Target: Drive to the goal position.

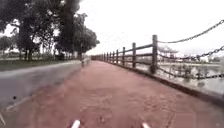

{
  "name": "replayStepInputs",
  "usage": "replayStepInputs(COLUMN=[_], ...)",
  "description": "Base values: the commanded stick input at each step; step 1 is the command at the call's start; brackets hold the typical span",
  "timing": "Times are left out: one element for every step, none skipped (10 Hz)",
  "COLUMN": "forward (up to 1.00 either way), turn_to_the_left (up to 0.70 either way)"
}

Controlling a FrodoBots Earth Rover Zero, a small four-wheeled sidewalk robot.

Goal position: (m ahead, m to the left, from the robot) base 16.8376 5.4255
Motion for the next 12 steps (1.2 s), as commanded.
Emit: replayStepInputs(forward=[0.70,0.70,0.70,0.70,0.70,0.70,0.70,0.70,0.70,0.70,0.70,0.70], turn_to_the_left=[0.00,0.00,0.00,0.00,0.00,0.00,0.00,0.00,0.00,0.00,0.00,0.03])
